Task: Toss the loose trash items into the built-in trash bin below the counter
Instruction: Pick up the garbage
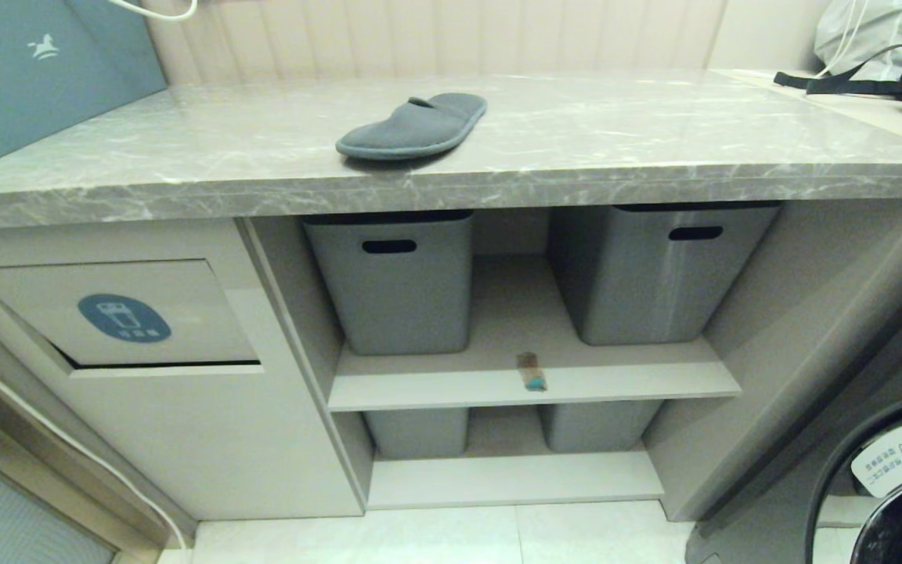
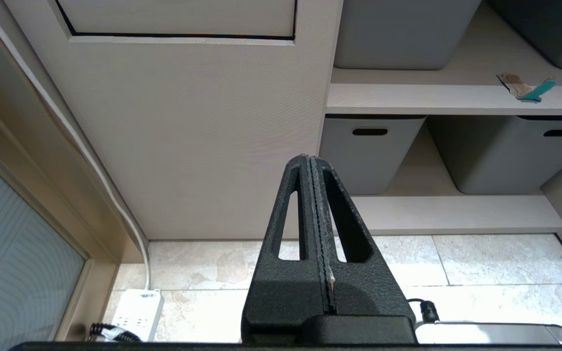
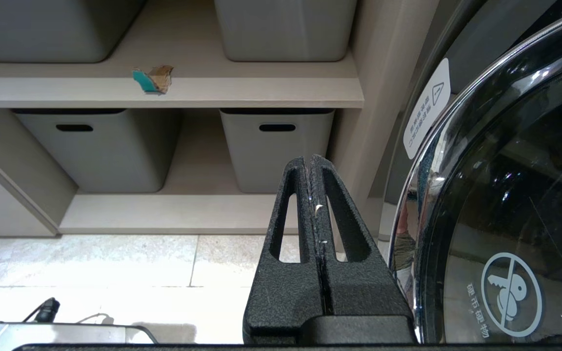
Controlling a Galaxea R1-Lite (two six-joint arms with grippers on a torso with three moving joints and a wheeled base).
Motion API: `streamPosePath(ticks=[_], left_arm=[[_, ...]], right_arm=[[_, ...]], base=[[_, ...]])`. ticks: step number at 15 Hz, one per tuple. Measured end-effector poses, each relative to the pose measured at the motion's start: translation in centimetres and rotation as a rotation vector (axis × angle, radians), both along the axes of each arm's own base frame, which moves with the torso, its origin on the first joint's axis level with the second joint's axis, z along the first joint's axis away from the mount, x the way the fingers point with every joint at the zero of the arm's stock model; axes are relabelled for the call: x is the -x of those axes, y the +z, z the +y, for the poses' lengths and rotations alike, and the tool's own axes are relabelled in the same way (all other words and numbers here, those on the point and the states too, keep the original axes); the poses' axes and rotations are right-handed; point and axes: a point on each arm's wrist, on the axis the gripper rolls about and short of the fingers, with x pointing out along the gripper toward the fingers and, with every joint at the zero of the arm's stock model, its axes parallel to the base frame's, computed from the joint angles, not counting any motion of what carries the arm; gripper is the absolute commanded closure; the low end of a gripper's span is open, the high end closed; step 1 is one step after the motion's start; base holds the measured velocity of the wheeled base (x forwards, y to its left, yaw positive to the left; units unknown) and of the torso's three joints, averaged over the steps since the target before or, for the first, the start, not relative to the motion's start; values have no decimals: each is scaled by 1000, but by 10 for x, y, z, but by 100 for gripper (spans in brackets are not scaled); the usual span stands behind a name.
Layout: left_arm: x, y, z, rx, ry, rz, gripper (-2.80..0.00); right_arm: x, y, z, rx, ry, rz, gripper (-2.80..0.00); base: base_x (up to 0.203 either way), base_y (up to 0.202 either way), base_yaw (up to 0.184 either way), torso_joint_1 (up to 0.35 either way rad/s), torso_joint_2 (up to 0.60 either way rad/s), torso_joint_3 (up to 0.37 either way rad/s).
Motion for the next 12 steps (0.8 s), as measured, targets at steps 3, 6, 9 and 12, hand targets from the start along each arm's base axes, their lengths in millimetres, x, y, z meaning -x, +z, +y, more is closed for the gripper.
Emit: streamPosePath(ticks=[3,6,9,12], left_arm=[[0,0,0,-2,0,0,0],[0,0,0,-70,-9,3,0],[0,0,0,-98,-13,4,0],[0,0,0,-97,-13,4,0]], right_arm=[[0,0,0,0,0,0,0],[0,0,0,6,1,-2,0],[0,0,0,12,1,-1,0],[0,0,0,-7,0,0,0]], base=[[0,0,0,0,0,0],[0,0,0,0,0,0],[0,0,0,0,0,0],[0,0,0,0,0,0]])
